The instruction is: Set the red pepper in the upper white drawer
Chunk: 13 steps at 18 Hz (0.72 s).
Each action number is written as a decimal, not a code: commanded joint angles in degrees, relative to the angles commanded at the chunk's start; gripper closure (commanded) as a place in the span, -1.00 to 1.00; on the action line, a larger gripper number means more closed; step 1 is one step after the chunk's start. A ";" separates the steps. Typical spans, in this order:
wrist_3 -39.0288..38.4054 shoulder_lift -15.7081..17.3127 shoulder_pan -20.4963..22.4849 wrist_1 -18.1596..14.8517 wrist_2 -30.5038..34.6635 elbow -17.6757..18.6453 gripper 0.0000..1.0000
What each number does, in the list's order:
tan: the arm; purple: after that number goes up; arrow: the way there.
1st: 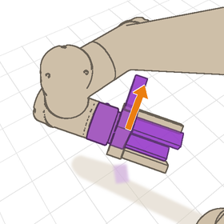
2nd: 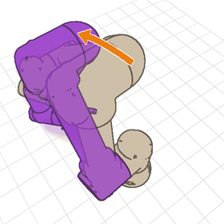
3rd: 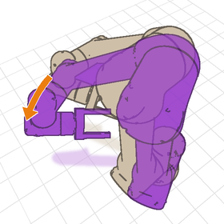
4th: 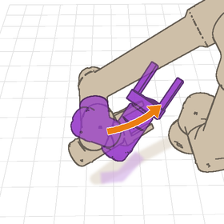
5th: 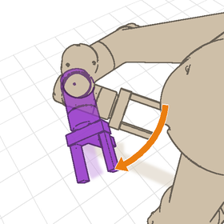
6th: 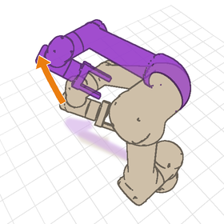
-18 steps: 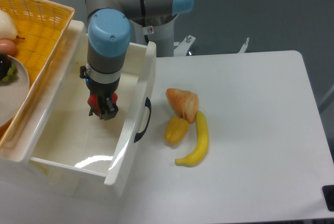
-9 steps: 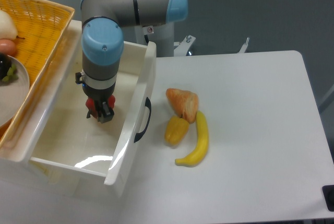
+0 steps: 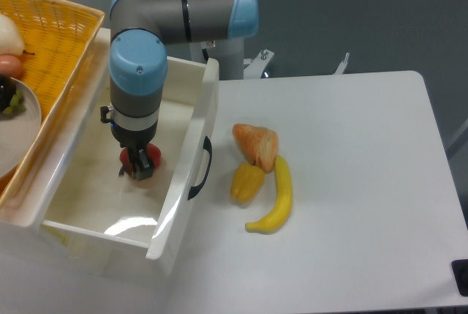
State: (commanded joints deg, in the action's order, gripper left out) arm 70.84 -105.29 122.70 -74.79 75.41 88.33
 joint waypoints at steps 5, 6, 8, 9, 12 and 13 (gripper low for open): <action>-0.44 0.61 0.79 -0.09 -0.87 -0.53 -0.99; -0.53 0.62 0.97 0.43 -1.92 -0.79 -0.99; -0.61 0.88 2.28 2.28 -4.29 -1.06 -0.99; -0.88 1.23 2.98 2.55 -5.35 -1.14 -0.99; -1.58 1.67 5.18 2.64 -8.69 -2.11 -1.00; -2.02 1.76 5.79 2.72 -9.83 -2.29 -1.00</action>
State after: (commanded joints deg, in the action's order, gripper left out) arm 68.82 -103.54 128.49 -72.07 65.58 86.05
